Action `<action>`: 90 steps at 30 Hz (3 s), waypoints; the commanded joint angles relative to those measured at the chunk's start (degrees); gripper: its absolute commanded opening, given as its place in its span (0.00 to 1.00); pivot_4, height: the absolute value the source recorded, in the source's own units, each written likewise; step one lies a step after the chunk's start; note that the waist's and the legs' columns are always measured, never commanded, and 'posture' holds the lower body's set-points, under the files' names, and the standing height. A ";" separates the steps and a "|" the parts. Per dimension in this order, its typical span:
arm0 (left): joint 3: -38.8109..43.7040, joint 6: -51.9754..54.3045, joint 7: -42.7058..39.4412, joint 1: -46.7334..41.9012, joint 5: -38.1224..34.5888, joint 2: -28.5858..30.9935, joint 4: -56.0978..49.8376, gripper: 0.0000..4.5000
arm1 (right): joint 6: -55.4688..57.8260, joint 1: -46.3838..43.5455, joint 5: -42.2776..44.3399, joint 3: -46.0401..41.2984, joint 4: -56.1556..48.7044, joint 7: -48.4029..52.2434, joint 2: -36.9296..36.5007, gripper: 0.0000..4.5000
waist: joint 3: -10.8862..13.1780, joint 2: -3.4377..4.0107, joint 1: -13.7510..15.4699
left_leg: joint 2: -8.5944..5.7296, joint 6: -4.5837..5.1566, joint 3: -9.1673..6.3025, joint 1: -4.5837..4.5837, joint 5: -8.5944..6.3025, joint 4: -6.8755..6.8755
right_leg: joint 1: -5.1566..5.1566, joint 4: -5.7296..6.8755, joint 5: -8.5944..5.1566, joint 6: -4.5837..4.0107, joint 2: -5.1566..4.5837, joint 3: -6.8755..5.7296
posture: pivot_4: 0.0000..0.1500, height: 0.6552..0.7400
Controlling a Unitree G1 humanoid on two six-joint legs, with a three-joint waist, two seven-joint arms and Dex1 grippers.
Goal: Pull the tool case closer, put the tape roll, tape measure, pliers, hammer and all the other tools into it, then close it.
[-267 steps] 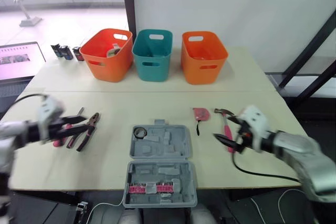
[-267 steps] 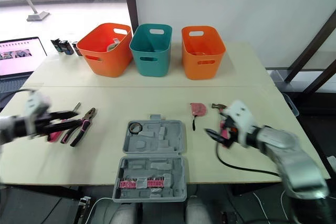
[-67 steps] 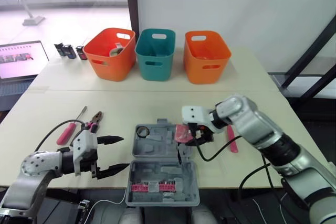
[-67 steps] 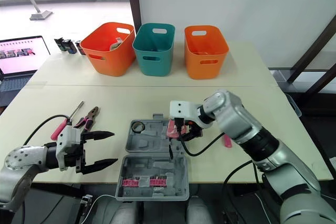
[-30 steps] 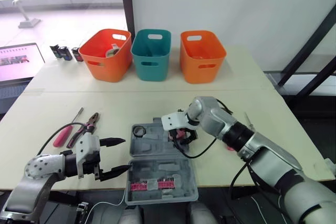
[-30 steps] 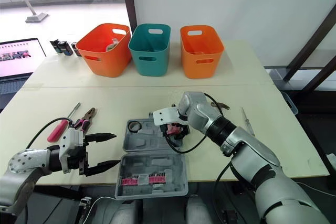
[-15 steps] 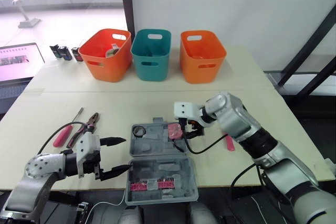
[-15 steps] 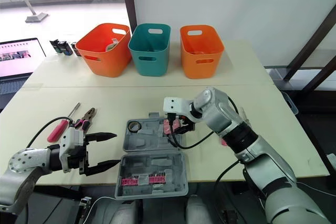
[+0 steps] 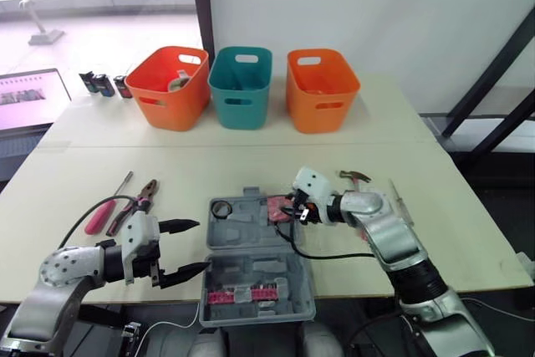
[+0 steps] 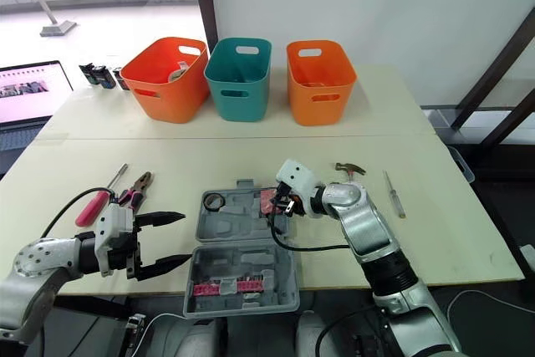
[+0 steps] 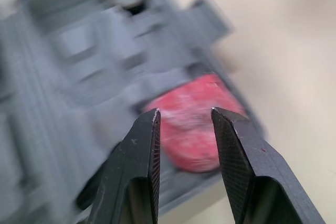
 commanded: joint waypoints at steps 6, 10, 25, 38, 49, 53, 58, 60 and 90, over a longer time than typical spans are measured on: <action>0.82 -0.27 0.88 -0.39 -0.27 0.12 -1.10 1.00 | -2.71 1.81 3.29 -1.47 3.53 -5.13 1.28 0.36 | 0.00 0.00 0.18 | 0.00 0.00 0.00 -0.01 0.00 0.00 | 0.01 -0.02 -0.01 0.00 0.00 0.00 | 1.00 1.00; 0.93 -0.24 0.91 -0.46 -0.33 0.30 -1.05 1.00 | -0.32 2.42 3.21 -0.70 7.44 -7.16 1.44 0.36 | -0.02 -0.03 0.14 | 0.00 0.00 0.00 0.01 0.00 0.00 | 0.03 -0.02 -0.01 -0.01 0.00 0.01 | 1.00 1.00; 1.90 0.00 1.16 -0.42 -0.54 0.99 -1.10 1.00 | 7.56 4.73 -0.38 8.75 15.82 -10.55 0.33 0.36 | -1.22 -0.54 0.11 | 0.01 0.01 0.01 1.01 -0.10 -0.28 | 0.77 -0.40 -0.20 -0.26 -0.03 0.00 | 1.00 1.00; 8.85 1.94 2.35 1.05 -2.87 2.10 2.23 1.00 | 5.19 3.49 15.14 -10.10 -13.10 -5.74 -3.18 0.36 | -0.86 0.11 0.23 | 0.01 0.06 0.04 0.12 -0.09 -0.25 | 0.39 -0.79 -0.06 -0.35 -0.05 0.01 | 1.00 1.00; 31.51 -5.75 0.13 9.06 -0.31 10.64 31.71 1.00 | 0.07 31.26 26.83 -42.82 -14.90 10.33 -25.61 0.99 | -0.68 0.10 0.55 | 0.01 0.51 0.13 -0.13 -0.36 -0.29 | 0.16 -0.87 -0.28 -0.12 -0.06 -0.02 | 1.00 1.00; 33.90 -10.53 -1.32 8.04 0.92 14.37 45.01 1.00 | -7.73 39.22 26.25 -48.79 -7.49 13.53 -27.64 0.99 | -0.66 0.05 -0.02 | 0.01 0.47 0.28 0.02 -0.39 -0.22 | 0.01 -1.04 -0.18 -0.29 -0.16 0.01 | 1.00 1.00; 33.76 -15.81 -2.00 5.93 2.49 17.22 55.99 1.00 | -13.58 44.32 26.16 -51.07 -1.25 14.33 -26.90 0.99 | -0.66 -0.01 -0.05 | -0.03 0.25 0.46 0.11 -0.51 -0.13 | 0.01 -1.23 -0.09 -0.44 -0.45 -0.04 | 1.00 1.00; 33.30 -16.67 -2.54 4.98 2.40 17.39 57.54 1.00 | -14.82 45.15 26.51 -50.28 -1.04 14.05 -26.28 0.99 | -0.66 0.00 -0.04 | -0.04 0.25 0.53 0.11 -0.51 -0.14 | 0.02 -1.39 0.03 -0.64 -0.49 -0.04 | 1.00 1.00; 13.63 17.80 32.00 -6.54 4.40 -5.71 9.52 1.00 | -2.12 4.99 30.87 -4.94 -21.16 7.29 -19.56 0.99 | -0.67 -0.16 0.63 | -0.01 0.41 0.14 0.00 -0.31 -0.02 | 0.31 -0.93 0.24 0.08 -0.14 -0.06 | 1.00 1.00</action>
